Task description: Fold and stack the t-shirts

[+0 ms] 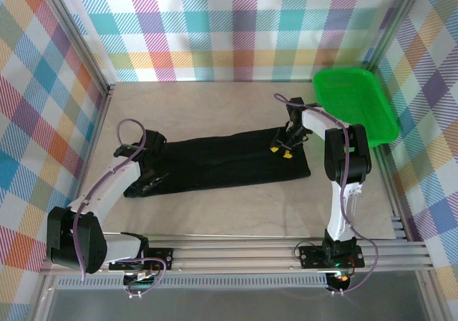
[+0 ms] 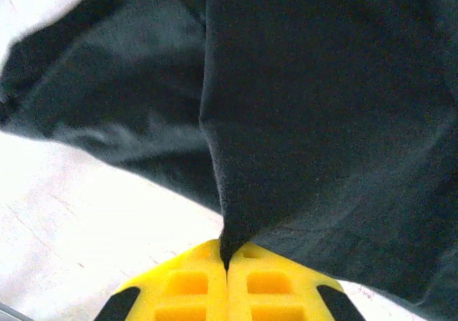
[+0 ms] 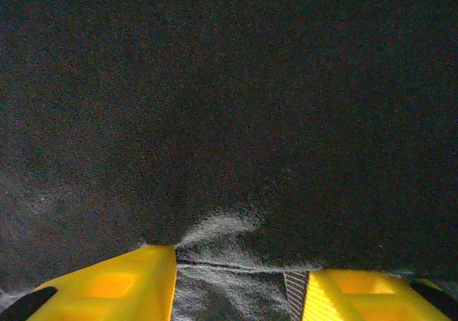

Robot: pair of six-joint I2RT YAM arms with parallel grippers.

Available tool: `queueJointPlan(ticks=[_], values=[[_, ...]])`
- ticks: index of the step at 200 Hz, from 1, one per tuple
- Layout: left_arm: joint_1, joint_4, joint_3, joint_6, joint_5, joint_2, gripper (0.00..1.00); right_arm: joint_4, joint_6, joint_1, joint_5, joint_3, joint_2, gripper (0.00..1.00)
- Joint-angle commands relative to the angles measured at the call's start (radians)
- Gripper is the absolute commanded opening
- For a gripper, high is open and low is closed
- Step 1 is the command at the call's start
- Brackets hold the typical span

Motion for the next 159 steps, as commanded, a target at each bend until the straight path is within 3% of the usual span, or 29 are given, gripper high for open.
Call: queueJointPlan(ticks=[1, 73, 133, 145, 159], values=[[0.027, -0.055, 0.037, 0.058, -0.096, 0.018, 0.0, -0.025, -0.006, -0.005, 0.002, 0.006, 0.019, 0.45], [0.11, 0.018, -0.073, 0.039, -0.128, 0.085, 0.0, -0.036, -0.001, -0.005, 0.004, 0.026, 0.034, 0.45], [0.168, 0.111, -0.016, 0.101, -0.156, 0.28, 0.0, -0.034, -0.002, -0.005, 0.006, 0.018, 0.039, 0.45], [0.172, 0.111, 0.005, 0.106, -0.16, 0.322, 0.07, -0.035, -0.004, -0.006, 0.004, 0.02, 0.038, 0.44], [0.175, 0.099, 0.032, 0.113, -0.182, 0.352, 0.22, -0.028, -0.01, -0.004, -0.001, 0.02, 0.031, 0.45]])
